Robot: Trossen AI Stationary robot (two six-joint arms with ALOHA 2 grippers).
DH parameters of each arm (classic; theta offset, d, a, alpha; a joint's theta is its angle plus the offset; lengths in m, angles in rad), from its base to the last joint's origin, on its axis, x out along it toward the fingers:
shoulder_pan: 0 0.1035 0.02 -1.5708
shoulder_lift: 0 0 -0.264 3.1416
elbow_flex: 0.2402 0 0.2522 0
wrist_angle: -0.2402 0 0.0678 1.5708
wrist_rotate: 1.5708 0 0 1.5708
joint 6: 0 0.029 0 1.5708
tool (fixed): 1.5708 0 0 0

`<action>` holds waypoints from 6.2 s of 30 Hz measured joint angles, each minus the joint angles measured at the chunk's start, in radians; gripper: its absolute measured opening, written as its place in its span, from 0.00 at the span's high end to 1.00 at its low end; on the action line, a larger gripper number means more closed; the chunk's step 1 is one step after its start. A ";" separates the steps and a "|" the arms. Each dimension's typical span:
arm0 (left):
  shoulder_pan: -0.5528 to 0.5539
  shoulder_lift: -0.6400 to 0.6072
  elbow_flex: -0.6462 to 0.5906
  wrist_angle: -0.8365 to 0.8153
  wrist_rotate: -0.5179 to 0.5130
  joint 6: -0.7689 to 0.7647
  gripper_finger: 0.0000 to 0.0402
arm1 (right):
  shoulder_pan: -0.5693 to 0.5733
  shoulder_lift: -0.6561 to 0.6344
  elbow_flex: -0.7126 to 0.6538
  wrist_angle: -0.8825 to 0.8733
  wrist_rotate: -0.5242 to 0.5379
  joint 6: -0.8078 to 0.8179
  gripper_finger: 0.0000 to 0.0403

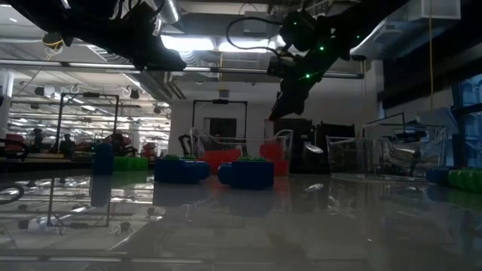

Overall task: Sort blocks
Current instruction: Put the red game piece into the top left transparent bin

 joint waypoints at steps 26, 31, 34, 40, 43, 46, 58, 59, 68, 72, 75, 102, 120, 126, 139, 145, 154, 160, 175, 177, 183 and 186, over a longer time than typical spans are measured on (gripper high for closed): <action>-0.180 0.000 0.054 0.004 -0.001 -0.013 0.60 | 0.468 -0.137 -0.314 0.346 -0.104 -0.119 0.27; -0.274 0.011 0.060 -0.021 -0.098 -0.029 0.60 | 0.486 -0.138 -0.376 0.427 -0.156 -0.195 0.27; -0.338 0.039 0.140 -0.157 -0.183 -0.055 0.60 | 0.485 -0.138 -0.387 0.434 -0.176 -0.236 0.27; -0.474 0.184 0.404 -0.535 -0.294 -0.205 0.60 | 0.485 -0.138 -0.413 0.431 -0.182 -0.270 0.27; -0.544 0.267 0.543 -0.709 -0.293 -0.303 0.60 | 0.485 -0.138 -0.429 0.430 -0.182 -0.270 0.27; -0.618 0.352 0.679 -0.936 -0.288 -0.440 0.60 | 0.485 -0.138 -0.442 0.430 -0.183 -0.270 0.27; -0.807 0.472 0.810 -1.538 -0.183 -1.216 0.60 | 0.485 -0.138 -0.488 0.512 -0.228 -0.270 0.27; -0.817 0.472 0.795 -1.554 -0.157 -1.266 0.60 | 0.485 -0.138 -0.488 0.512 -0.233 -0.270 0.27; -0.838 0.471 0.611 -1.580 0.070 -1.496 0.60 | 0.485 -0.138 -0.488 0.513 -0.234 -0.294 0.27; -0.838 0.471 0.524 -1.556 0.092 -1.489 0.60 | 0.485 -0.138 -0.488 0.513 -0.234 -0.294 0.27; -0.828 0.471 0.476 -1.512 0.096 -1.458 0.60 | 0.485 -0.138 -0.488 0.513 -0.234 -0.294 0.27; -0.845 0.474 0.261 -1.349 0.386 -1.379 0.39 | 0.485 -0.098 -0.488 0.529 -0.234 -0.292 0.27; -0.818 0.475 0.129 -1.108 0.397 -1.324 0.39 | 0.485 -0.098 -0.488 0.539 -0.234 -0.290 0.27; -0.756 0.474 0.130 -1.045 0.315 -1.278 0.39 | 0.485 -0.098 -0.488 0.544 -0.234 -0.291 0.27; -0.678 0.435 0.174 -1.057 0.339 -1.349 0.39 | 0.485 -0.098 -0.488 0.542 -0.234 -0.291 0.27; -0.679 0.394 0.187 -1.078 0.235 -1.496 0.39 | 0.485 -0.098 -0.488 0.540 -0.234 -0.291 0.27; -0.678 0.391 0.183 -1.101 0.114 -1.652 0.39 | 0.485 -0.098 -0.488 0.535 -0.234 -0.291 0.27; -0.681 0.393 0.131 -1.031 0.112 -1.707 0.39 | 0.485 -0.098 -0.488 0.534 -0.234 -0.291 0.27; -0.679 0.392 0.050 -0.959 0.111 -1.610 0.53 | 0.485 -0.098 -0.488 0.534 -0.234 -0.291 0.27; -0.679 0.391 0.050 -0.958 0.111 -1.591 0.59 | 0.485 -0.098 -0.488 0.534 -0.234 -0.291 0.27; -0.679 0.391 0.050 -0.955 0.093 -1.535 0.62 | 0.485 -0.098 -0.488 0.534 -0.234 -0.291 0.27; -0.679 0.391 0.052 -0.953 0.089 -1.534 0.62 | 0.485 -0.098 -0.488 0.534 -0.234 -0.291 0.27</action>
